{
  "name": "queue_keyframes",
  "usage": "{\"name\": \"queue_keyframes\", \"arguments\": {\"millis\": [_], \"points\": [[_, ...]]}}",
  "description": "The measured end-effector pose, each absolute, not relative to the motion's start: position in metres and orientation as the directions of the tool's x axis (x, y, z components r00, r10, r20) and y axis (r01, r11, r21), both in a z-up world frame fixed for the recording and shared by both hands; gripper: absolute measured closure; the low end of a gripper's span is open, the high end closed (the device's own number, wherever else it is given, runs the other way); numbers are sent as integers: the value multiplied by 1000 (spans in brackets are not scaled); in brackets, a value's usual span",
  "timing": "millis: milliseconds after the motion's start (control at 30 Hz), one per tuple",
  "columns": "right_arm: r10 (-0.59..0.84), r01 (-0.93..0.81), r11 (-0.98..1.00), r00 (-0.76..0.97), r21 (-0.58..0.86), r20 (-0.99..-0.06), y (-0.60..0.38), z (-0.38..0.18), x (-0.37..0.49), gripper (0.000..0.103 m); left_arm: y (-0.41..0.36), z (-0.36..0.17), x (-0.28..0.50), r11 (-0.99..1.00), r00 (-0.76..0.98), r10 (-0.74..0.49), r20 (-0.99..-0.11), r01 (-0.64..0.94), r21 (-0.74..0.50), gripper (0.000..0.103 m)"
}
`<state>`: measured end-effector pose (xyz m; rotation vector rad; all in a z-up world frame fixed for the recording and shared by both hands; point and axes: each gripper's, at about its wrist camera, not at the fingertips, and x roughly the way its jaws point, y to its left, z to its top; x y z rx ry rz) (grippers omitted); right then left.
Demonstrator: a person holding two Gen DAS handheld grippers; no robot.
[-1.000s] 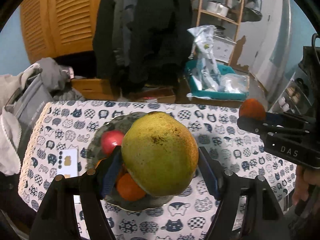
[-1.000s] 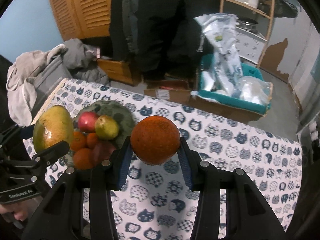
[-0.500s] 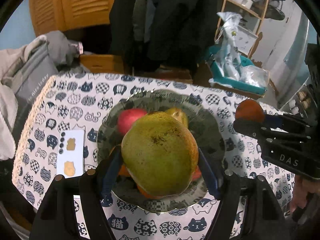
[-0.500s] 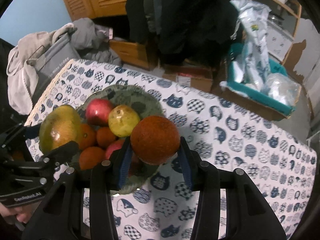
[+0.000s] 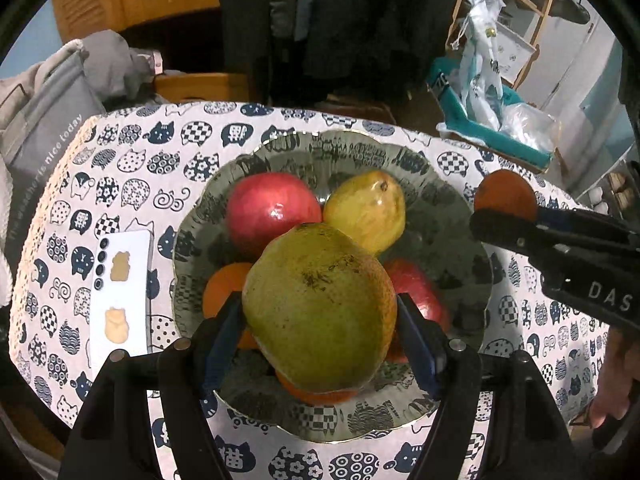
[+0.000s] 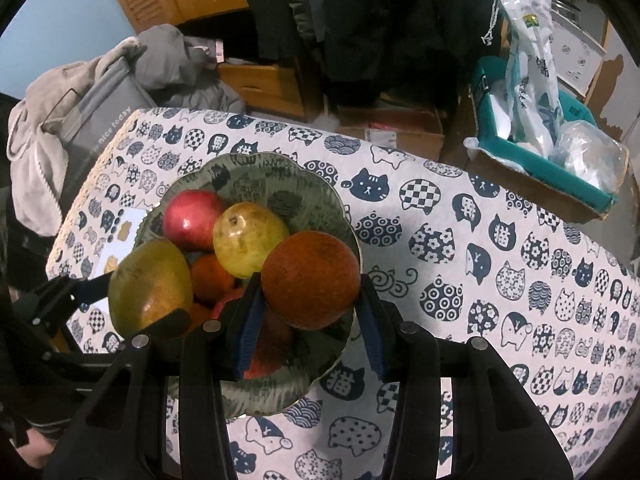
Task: Organize fruits
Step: 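Lower the pear and orange into the bowl and open both tools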
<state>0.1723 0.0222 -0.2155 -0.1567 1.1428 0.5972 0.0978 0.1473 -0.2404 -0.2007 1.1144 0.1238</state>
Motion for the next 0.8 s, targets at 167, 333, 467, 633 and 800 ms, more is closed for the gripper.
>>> {"name": "queue_keyframes", "arguments": {"millis": [167, 333, 467, 633, 800], "points": [[370, -522, 831, 263, 191, -891, 24, -221, 176, 59, 150, -245, 102, 973, 430, -12, -903, -205, -110, 27], [372, -526, 826, 242, 201, -896, 27, -228, 178, 59, 151, -246, 104, 973, 423, -13, -906, -204, -109, 27], [373, -531, 822, 227, 207, -900, 30, -232, 180, 58, 148, -243, 103, 977, 421, 5, -907, -197, -86, 16], [382, -531, 817, 207, 224, -901, 33, -236, 181, 58, 145, -235, 98, 982, 423, 9, -906, -177, -73, 15], [401, -538, 811, 220, 232, -889, 34, -227, 179, 46, 145, -227, 92, 981, 428, 17, -904, -184, -69, 15]]}}
